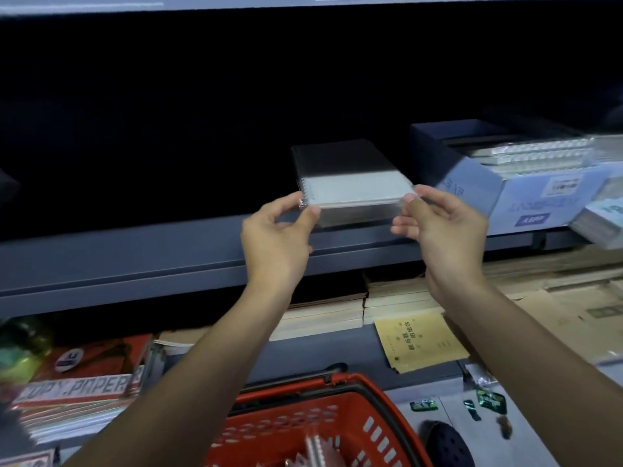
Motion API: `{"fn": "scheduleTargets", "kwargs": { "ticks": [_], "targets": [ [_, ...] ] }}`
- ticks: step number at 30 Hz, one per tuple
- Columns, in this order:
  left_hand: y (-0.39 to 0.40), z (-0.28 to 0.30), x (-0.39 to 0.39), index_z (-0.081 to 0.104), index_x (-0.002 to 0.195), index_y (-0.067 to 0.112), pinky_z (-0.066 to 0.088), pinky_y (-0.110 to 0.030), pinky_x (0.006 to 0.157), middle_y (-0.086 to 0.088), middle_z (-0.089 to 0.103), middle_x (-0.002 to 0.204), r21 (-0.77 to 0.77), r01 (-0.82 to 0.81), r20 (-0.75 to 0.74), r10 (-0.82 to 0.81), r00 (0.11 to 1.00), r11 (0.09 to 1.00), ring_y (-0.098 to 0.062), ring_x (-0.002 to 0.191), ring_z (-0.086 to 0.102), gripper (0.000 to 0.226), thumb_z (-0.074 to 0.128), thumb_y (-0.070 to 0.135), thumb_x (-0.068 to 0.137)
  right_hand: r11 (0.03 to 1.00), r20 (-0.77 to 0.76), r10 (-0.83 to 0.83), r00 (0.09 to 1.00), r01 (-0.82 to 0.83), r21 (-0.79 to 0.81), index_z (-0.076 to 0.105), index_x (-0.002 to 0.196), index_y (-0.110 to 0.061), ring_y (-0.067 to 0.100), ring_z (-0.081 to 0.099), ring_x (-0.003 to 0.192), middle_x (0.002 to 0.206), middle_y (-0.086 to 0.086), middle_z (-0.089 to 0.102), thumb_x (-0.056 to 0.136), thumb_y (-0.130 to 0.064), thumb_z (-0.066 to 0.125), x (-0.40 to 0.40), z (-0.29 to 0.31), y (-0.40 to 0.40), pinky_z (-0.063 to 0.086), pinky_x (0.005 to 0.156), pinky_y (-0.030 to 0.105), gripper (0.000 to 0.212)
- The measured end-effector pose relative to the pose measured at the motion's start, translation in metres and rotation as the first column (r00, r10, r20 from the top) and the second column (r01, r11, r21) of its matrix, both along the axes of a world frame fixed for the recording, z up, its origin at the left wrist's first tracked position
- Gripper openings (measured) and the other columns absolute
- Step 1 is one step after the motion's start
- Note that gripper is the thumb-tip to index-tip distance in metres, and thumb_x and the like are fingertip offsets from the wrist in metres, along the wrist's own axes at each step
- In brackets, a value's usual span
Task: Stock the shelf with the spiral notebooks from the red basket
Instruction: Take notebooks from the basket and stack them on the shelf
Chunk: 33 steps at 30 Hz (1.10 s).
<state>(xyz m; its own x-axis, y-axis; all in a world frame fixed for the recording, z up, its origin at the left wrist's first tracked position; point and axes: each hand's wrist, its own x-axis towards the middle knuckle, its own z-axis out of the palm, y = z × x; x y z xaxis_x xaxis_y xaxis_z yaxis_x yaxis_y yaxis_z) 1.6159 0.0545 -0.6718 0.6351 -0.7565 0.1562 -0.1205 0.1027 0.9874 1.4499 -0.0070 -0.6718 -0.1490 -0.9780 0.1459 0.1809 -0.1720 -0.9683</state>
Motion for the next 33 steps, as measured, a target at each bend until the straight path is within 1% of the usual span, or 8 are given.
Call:
{"fn": "scheduleTargets", "kwargs": {
  "ticks": [3, 7, 11, 14, 20, 23, 28, 33],
  "targets": [
    [-0.019, 0.001, 0.003, 0.074, 0.113, 0.027, 0.054, -0.029, 0.072, -0.004, 0.072, 0.107, -0.008, 0.003, 0.049, -0.002, 0.999, 1.000, -0.013, 0.062, 0.061, 0.030, 0.080, 0.030, 0.085, 0.999, -0.003, -0.027, 1.000, 0.027, 0.025, 0.067, 0.124, -0.011, 0.015, 0.064, 0.060, 0.072, 0.002, 0.067, 0.094, -0.015, 0.069, 0.005, 0.002, -0.021, 0.058, 0.058, 0.024, 0.030],
    [-0.029, 0.003, 0.006, 0.072, 0.116, 0.030, 0.056, -0.049, 0.097, 0.005, 0.066, 0.120, 0.019, -0.004, 0.054, 0.003, 0.999, 1.000, -0.036, 0.108, 0.068, 0.032, 0.079, 0.030, 0.085, 0.998, -0.039, -0.011, 0.999, 0.014, 0.066, 0.067, 0.126, -0.016, 0.013, 0.062, 0.059, 0.071, 0.003, 0.066, 0.094, -0.019, 0.071, 0.009, 0.003, -0.039, 0.056, 0.054, 0.022, 0.032],
    [-0.008, -0.002, 0.013, 0.060, 0.135, 0.030, 0.059, -0.033, 0.085, 0.013, 0.058, 0.127, 0.046, 0.037, 0.121, -0.042, 0.992, 0.998, -0.023, 0.079, 0.065, 0.051, 0.077, 0.031, 0.087, 0.998, -0.040, -0.029, 0.999, 0.032, 0.057, 0.062, 0.132, -0.018, 0.010, 0.059, 0.056, 0.074, 0.004, 0.066, 0.094, -0.025, 0.070, 0.004, 0.000, -0.027, 0.052, 0.049, 0.019, 0.039],
    [0.020, -0.004, 0.017, 0.059, 0.134, 0.031, 0.059, -0.030, 0.074, 0.012, 0.063, 0.120, 0.050, 0.032, 0.115, -0.038, 0.993, 0.998, -0.019, 0.067, 0.061, 0.051, 0.077, 0.031, 0.087, 0.999, -0.135, -0.048, 0.990, 0.049, 0.002, 0.060, 0.134, -0.021, 0.006, 0.059, 0.055, 0.074, -0.001, 0.068, 0.095, -0.030, 0.068, -0.001, -0.005, 0.002, 0.049, 0.049, 0.018, 0.041],
    [0.115, -0.018, 0.012, 0.063, 0.122, 0.029, 0.053, -0.016, 0.059, 0.011, 0.068, 0.104, 0.067, 0.118, 0.158, -0.127, 0.979, 0.991, -0.006, 0.058, 0.060, 0.034, 0.073, 0.022, 0.090, 0.995, -0.367, 0.098, 0.925, -0.104, 0.004, 0.071, 0.105, -0.025, 0.006, 0.066, 0.062, 0.077, -0.005, 0.069, 0.093, -0.028, 0.070, -0.014, -0.023, 0.097, 0.057, 0.065, 0.033, 0.012],
    [0.180, -0.065, 0.004, 0.069, 0.114, 0.024, 0.055, -0.019, 0.063, 0.000, 0.073, 0.102, 0.152, 0.136, 0.133, -0.156, 0.979, 0.979, -0.003, 0.060, 0.060, 0.034, 0.080, 0.014, 0.082, 0.968, -0.486, 0.251, 0.837, -0.212, 0.134, 0.074, 0.091, -0.030, 0.015, 0.069, 0.073, 0.081, -0.007, 0.072, 0.091, -0.028, 0.071, -0.019, -0.060, 0.152, 0.056, 0.068, 0.035, 0.003],
    [0.254, -0.149, -0.008, 0.071, 0.103, 0.026, 0.057, -0.028, 0.050, -0.009, 0.071, 0.099, 0.398, 0.238, -0.139, -0.198, 0.970, 0.886, -0.017, 0.066, 0.063, 0.034, 0.083, 0.008, 0.076, 0.819, -0.636, 0.571, 0.518, -0.310, 0.483, 0.073, 0.105, -0.022, -0.004, 0.063, 0.083, 0.085, -0.019, 0.063, 0.094, -0.032, 0.068, -0.018, -0.133, 0.219, 0.042, 0.068, 0.006, 0.015],
    [0.268, -0.191, 0.003, 0.068, 0.108, 0.026, 0.058, -0.030, 0.064, -0.003, 0.069, 0.108, 0.593, 0.365, -0.192, -0.314, 0.930, 0.718, -0.027, 0.090, 0.071, 0.034, 0.084, 0.017, 0.079, 0.735, -0.640, 0.653, 0.405, -0.137, 0.664, 0.076, 0.106, -0.015, 0.019, 0.071, 0.099, 0.101, 0.002, 0.077, 0.093, -0.031, 0.067, -0.019, -0.191, 0.235, 0.048, 0.078, 0.024, 0.022]
  ]
}}
